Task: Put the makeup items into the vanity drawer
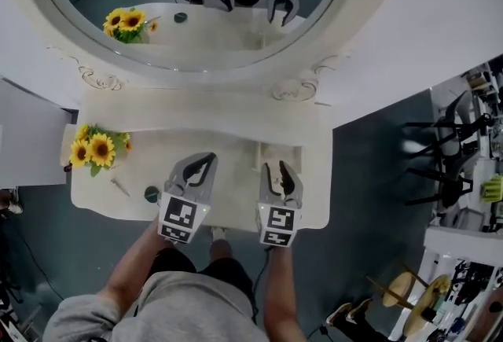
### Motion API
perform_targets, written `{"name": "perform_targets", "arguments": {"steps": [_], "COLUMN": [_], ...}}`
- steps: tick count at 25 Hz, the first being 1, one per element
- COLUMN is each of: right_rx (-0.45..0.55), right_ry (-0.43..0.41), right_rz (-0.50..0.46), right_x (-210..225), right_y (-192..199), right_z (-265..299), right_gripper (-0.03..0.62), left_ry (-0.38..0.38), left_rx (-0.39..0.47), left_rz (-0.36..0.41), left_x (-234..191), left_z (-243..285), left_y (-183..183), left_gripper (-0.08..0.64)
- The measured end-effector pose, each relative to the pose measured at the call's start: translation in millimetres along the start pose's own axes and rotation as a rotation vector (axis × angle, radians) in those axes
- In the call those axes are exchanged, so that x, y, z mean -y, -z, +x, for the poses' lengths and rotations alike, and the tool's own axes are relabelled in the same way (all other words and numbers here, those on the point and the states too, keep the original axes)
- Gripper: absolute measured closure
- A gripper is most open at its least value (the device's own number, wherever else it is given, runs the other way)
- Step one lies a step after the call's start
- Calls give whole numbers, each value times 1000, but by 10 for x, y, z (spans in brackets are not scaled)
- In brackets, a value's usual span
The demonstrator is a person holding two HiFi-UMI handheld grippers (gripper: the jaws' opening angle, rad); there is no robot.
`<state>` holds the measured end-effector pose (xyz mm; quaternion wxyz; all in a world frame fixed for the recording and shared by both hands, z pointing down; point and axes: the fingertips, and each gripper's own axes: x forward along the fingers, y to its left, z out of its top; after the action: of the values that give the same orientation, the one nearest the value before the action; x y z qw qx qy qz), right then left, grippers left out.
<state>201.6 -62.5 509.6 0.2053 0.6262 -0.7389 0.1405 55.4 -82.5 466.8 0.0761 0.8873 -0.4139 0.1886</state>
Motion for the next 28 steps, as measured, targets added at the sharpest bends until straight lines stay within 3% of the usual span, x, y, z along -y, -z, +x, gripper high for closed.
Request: {"name": "perform_targets", "arguments": {"steps": [9,16,21,28], "right_rx": [152,263,321,341], "right_ry": [-8,-3,10,-10], "right_rz": [-25,-63,-62,-77], "right_x": [-219,-391,-484,-573], "right_y": [-723,-1167,-1345,-1429], "right_z": [-342,-572,-694,-719], "right_gripper": [446,495,588,588], "left_ry": [-63,-100,-113,-131], "left_rx": [109,165,190,209], "left_rz": [22,47,59,66], "left_x": [-217,-345,-372,-398], "left_z": [-388,-652,-770,-836], "left_y": [-543,-761,-845,-891], "left_gripper": [549,549,549,549]}}
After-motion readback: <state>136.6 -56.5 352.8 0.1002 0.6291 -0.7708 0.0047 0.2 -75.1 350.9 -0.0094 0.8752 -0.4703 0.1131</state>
